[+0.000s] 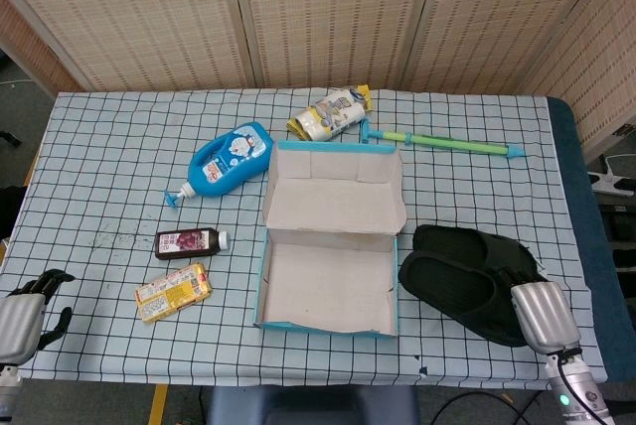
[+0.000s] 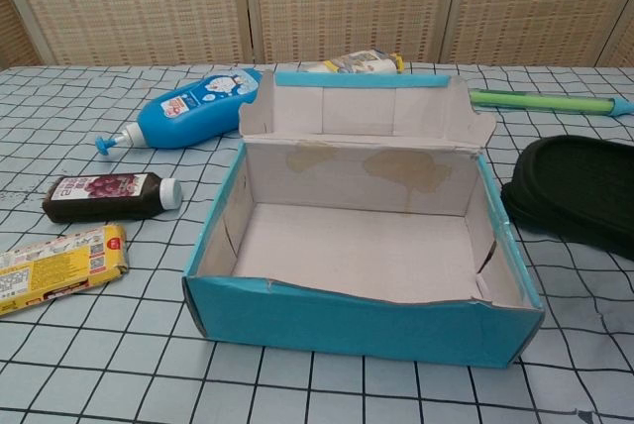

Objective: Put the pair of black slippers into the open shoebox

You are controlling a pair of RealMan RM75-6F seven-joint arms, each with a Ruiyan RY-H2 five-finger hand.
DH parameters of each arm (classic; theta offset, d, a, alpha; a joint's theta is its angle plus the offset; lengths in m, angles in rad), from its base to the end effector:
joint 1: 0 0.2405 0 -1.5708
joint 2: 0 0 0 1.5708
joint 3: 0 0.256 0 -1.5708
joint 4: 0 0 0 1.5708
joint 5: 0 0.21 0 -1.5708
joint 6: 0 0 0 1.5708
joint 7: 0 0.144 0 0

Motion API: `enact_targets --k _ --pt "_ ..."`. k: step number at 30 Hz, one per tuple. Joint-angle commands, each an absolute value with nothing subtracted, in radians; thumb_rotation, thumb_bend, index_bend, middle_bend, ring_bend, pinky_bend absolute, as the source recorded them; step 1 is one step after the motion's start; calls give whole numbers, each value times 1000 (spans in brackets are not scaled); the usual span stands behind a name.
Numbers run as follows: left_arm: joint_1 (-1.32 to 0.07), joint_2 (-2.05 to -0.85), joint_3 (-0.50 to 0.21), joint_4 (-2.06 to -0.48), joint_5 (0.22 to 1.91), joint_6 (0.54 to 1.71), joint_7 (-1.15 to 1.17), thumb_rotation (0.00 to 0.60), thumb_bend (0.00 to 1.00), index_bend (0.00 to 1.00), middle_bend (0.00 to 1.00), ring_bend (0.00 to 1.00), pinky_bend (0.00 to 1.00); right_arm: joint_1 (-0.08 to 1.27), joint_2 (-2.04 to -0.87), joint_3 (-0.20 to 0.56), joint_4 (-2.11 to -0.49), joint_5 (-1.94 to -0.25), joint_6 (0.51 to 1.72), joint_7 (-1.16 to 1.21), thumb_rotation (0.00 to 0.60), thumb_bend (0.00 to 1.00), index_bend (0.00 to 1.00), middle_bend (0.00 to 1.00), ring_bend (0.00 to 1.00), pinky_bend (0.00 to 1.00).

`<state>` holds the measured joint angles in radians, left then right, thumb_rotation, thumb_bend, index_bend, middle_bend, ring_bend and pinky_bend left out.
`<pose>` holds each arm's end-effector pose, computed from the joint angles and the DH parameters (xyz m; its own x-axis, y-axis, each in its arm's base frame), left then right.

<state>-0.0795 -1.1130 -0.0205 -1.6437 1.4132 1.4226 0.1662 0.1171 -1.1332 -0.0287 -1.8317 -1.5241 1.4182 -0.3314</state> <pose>-0.3233 0.1716 0.1503 0.5082 0.1096 0.8542 0.8539 0.0649 -0.5164 -0.2631 -0.1675 0.1183 0.4941 -0.1301 0.8596 -0.8688 -0.1094 0.4829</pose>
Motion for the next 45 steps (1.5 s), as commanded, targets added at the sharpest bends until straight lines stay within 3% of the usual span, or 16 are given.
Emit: enact_targets --k 1,11,22,29,45 --pt "-79 -1113 -20 -1643 1413 1422 167 600 449 279 228 337 492 150 -1095 14 -1954 -1556 1414 -421 600 0 562 515 450 552" --pt "-78 -1113 -22 -1644 1409 1426 179 600 448 279 228 337 492 400 -1193 126 -2073 -1318 1060 -523 600 0 563 520 450 552" --pt "-71 -1103 -24 -1647 1416 1441 162 600 449 279 228 337 492 626 -1465 231 -1951 -1061 985 -663 600 0 567 524 458 556" --pt "-69 -1099 -25 -1650 1418 1445 153 600 449 279 228 337 492 667 -1534 201 -1895 -1015 1010 -679 600 0 575 533 468 566" --pt "-69 -1100 -22 -1651 1424 1442 153 600 449 280 228 338 492 686 -1505 59 -1873 -919 1036 -789 600 0 575 533 468 566"
